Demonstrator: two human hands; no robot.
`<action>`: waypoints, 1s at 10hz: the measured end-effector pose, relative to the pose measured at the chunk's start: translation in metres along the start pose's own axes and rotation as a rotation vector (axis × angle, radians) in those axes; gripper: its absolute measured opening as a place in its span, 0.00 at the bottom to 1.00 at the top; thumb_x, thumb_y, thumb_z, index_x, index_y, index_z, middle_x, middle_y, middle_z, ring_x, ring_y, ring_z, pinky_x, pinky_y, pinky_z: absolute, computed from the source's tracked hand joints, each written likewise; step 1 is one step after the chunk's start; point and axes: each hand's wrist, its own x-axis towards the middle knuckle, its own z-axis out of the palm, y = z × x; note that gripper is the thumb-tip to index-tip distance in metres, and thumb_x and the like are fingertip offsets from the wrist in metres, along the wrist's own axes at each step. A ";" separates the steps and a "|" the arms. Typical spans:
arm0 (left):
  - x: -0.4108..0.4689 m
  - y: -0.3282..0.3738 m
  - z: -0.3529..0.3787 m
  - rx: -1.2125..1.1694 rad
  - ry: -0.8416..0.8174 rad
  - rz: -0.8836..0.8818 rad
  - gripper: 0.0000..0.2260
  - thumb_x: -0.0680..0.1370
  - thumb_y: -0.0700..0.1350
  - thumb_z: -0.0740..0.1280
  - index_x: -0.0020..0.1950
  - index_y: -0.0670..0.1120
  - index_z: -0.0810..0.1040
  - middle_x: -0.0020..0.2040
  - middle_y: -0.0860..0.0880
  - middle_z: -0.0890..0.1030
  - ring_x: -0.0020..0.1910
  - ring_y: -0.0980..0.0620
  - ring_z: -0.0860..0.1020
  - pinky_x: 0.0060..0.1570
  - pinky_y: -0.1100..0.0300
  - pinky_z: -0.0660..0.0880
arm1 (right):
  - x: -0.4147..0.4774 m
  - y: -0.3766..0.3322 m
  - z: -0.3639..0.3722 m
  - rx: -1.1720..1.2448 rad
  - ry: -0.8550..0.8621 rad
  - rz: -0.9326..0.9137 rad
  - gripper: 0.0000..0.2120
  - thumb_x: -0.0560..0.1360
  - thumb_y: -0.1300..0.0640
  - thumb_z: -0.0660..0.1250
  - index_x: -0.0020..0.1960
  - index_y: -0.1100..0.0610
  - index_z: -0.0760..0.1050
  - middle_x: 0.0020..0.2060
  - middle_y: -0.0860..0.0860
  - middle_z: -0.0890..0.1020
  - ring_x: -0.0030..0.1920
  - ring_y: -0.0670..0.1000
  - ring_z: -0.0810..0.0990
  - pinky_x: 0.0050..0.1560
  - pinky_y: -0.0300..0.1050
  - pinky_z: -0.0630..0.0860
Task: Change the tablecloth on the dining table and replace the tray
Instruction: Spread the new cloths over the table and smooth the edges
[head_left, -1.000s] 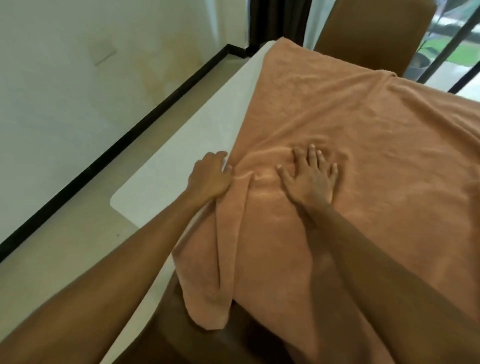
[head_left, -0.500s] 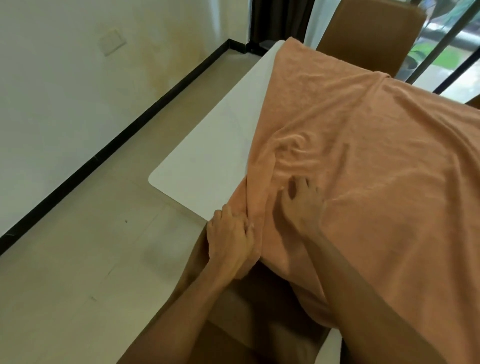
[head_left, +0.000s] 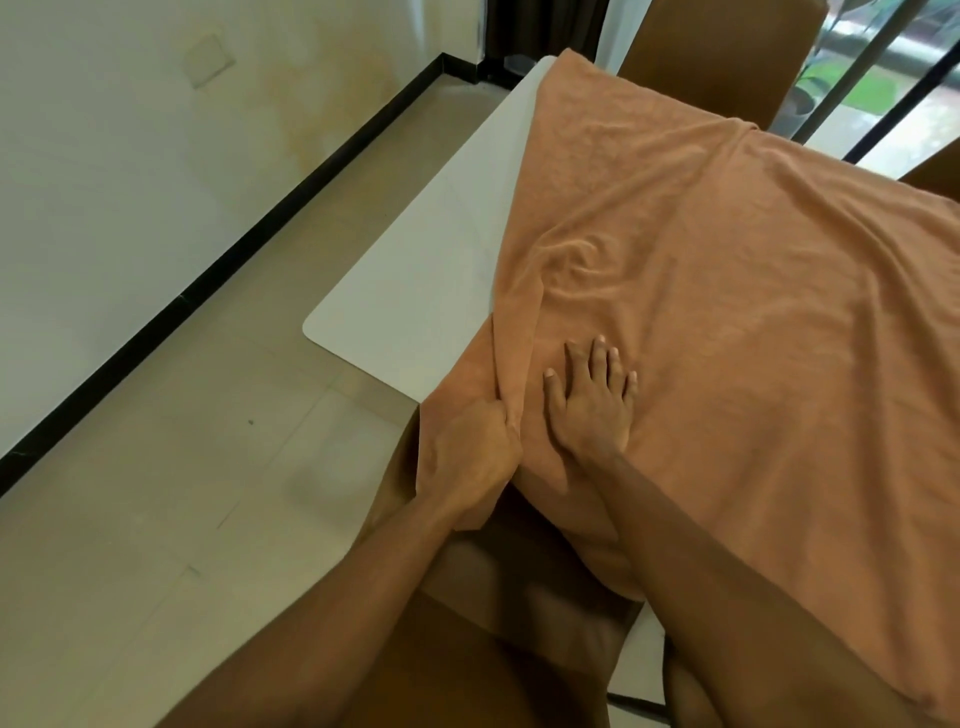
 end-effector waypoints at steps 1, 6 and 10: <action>0.018 -0.007 -0.009 -0.357 0.069 -0.160 0.08 0.78 0.44 0.60 0.47 0.44 0.78 0.42 0.52 0.78 0.42 0.52 0.77 0.44 0.57 0.76 | -0.003 0.005 -0.001 0.006 0.007 -0.024 0.30 0.82 0.34 0.47 0.81 0.45 0.57 0.82 0.52 0.55 0.82 0.55 0.51 0.80 0.61 0.45; 0.061 -0.074 -0.065 0.211 0.066 0.106 0.21 0.79 0.64 0.61 0.59 0.49 0.72 0.51 0.50 0.77 0.49 0.47 0.78 0.46 0.52 0.75 | -0.001 0.013 -0.017 0.215 -0.050 -0.053 0.33 0.79 0.35 0.59 0.79 0.48 0.62 0.81 0.52 0.59 0.81 0.53 0.54 0.80 0.56 0.46; 0.022 0.004 0.018 0.437 0.070 0.587 0.20 0.78 0.51 0.63 0.70 0.52 0.72 0.73 0.46 0.70 0.72 0.44 0.66 0.66 0.42 0.64 | -0.095 0.161 -0.051 0.073 0.120 0.400 0.29 0.79 0.32 0.55 0.75 0.45 0.64 0.79 0.54 0.62 0.78 0.59 0.58 0.78 0.67 0.48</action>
